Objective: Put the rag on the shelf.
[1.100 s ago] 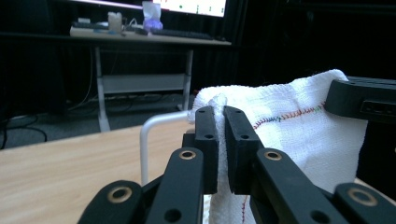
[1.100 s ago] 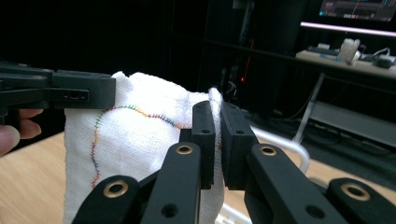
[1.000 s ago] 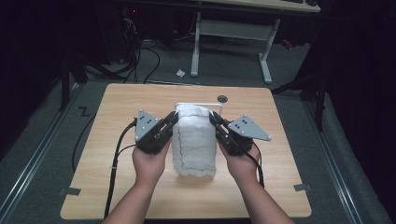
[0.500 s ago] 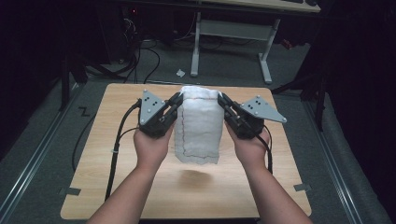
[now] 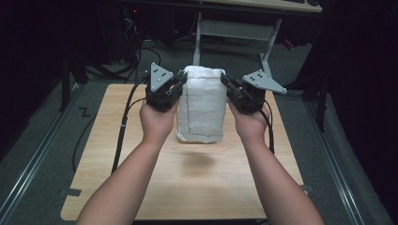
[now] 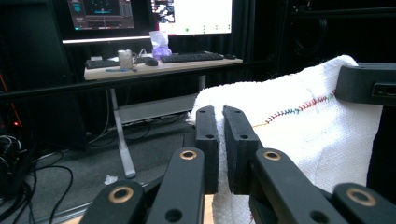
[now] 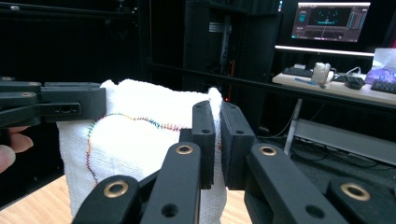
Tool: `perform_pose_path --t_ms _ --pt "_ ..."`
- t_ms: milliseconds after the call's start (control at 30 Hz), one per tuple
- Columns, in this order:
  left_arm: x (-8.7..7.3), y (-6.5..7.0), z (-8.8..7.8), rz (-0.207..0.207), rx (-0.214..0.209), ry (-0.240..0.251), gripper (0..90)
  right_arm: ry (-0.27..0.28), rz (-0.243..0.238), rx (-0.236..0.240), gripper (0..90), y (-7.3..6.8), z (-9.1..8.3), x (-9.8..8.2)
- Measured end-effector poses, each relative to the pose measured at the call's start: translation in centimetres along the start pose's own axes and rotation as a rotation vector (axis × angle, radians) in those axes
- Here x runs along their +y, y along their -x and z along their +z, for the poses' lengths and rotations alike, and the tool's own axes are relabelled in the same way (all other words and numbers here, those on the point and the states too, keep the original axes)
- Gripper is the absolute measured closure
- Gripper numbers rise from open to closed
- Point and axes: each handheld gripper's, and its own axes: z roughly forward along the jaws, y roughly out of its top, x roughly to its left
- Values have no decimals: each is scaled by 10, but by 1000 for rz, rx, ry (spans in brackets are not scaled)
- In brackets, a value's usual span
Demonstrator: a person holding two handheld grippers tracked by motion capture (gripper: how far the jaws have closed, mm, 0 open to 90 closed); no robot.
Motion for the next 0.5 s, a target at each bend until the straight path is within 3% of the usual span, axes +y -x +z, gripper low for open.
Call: perform_pose_path --t_ms 100,133,267,367,433,500 --pt "4 -5 6 -16 -1 -11 853 -13 16 1 859 5 10 2" --pt "6 -14 14 -64 -6 -19 853 -14 23 4 859 7 14 2" --pt "10 -21 26 -71 7 -32 853 -32 26 -3 859 10 26 3" --pt "12 -32 39 -138 -19 -45 853 -39 22 -11 859 18 40 6" --pt "11 -33 43 -139 -12 -50 853 -48 34 -15 858 21 45 6" --pt "4 -36 57 -151 4 -75 852 -76 62 -32 858 27 61 -1"
